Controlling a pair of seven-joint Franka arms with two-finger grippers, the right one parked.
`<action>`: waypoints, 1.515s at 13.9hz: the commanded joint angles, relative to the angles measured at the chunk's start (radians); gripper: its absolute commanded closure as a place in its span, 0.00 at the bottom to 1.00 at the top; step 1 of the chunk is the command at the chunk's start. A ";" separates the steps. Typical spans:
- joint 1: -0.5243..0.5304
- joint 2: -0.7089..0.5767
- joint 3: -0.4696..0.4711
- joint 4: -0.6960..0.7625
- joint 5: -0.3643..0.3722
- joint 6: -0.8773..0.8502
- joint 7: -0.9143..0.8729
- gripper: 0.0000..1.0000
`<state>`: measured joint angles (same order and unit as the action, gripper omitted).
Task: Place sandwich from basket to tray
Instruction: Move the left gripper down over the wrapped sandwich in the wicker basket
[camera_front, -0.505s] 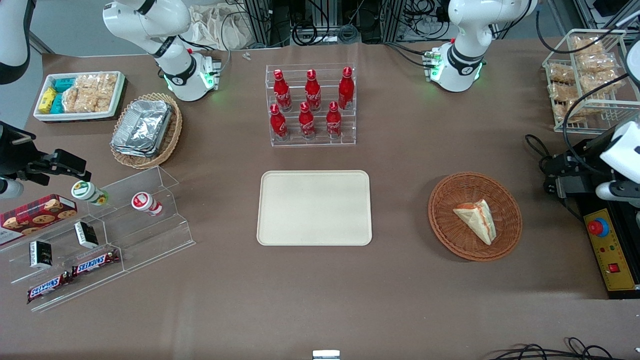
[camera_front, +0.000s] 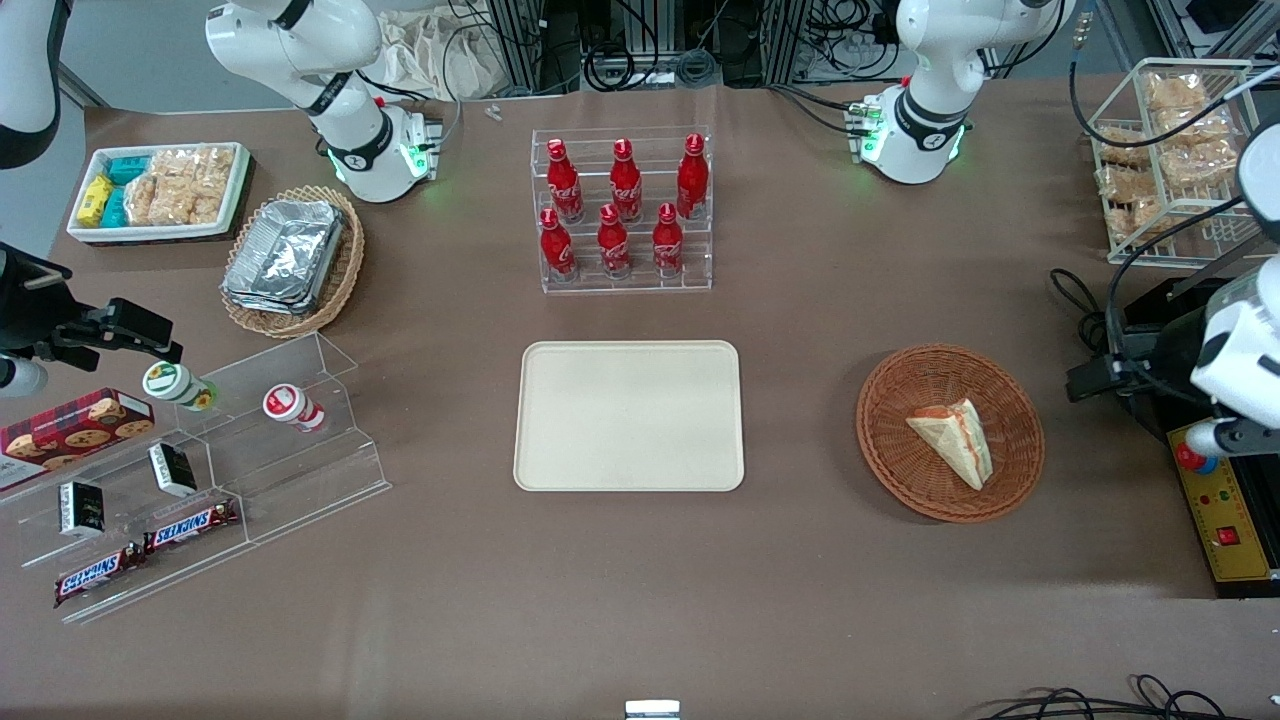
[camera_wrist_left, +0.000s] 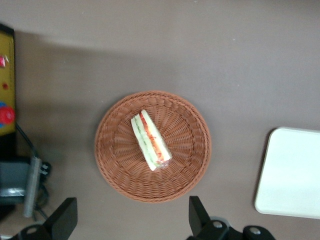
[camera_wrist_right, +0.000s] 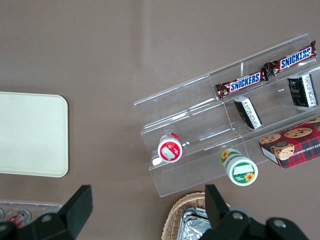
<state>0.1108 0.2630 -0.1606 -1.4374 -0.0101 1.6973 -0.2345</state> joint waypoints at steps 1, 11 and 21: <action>-0.010 0.033 -0.029 -0.055 -0.014 0.010 -0.230 0.00; -0.003 0.045 -0.023 -0.490 -0.002 0.479 -0.416 0.00; 0.000 0.114 0.000 -0.578 0.036 0.608 -0.414 0.00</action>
<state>0.1092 0.3626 -0.1593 -2.0007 0.0018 2.2670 -0.6297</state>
